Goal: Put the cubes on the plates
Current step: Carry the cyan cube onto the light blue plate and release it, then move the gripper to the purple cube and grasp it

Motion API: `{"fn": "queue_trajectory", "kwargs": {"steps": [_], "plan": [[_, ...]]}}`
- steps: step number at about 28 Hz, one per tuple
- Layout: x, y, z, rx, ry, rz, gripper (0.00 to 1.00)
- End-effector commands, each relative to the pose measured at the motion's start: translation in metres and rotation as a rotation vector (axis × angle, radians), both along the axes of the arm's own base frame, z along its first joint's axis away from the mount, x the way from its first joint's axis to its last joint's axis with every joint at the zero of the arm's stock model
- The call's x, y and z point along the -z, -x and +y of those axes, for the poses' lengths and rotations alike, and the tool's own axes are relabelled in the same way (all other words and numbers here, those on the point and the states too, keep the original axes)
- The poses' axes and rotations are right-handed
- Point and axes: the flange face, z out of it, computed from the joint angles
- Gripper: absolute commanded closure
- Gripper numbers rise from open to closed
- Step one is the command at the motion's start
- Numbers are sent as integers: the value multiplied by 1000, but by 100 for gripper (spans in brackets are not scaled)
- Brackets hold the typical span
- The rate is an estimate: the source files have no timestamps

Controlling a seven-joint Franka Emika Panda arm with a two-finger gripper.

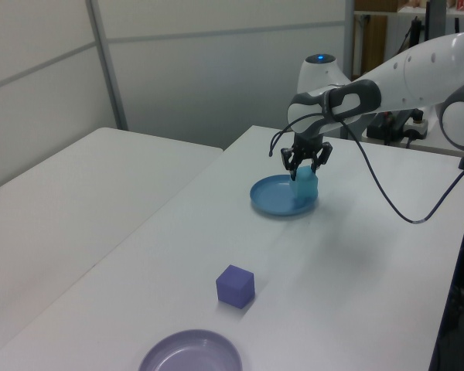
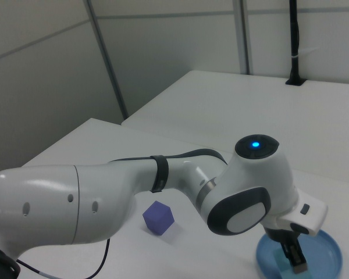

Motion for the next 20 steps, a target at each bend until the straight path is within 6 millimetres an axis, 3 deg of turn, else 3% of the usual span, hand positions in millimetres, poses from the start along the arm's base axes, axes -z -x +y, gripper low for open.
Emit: {"fn": "queue_trajectory", "kwargs": {"steps": [1, 3, 5, 7, 11, 15, 19, 20], "plan": [[12, -14, 9, -9, -9, -20, 53], [11, -16, 10, -8, -9, -35, 52], [9, -20, 11, 7, -8, -72, 33], [7, -22, 12, 23, -10, -96, 1], [4, -25, 11, 30, -2, -114, 0], [-18, -33, 15, 29, -1, -154, 0], [-27, -39, 35, 24, -12, -163, 0], [-32, -42, 52, -2, -25, -149, 0]]}}
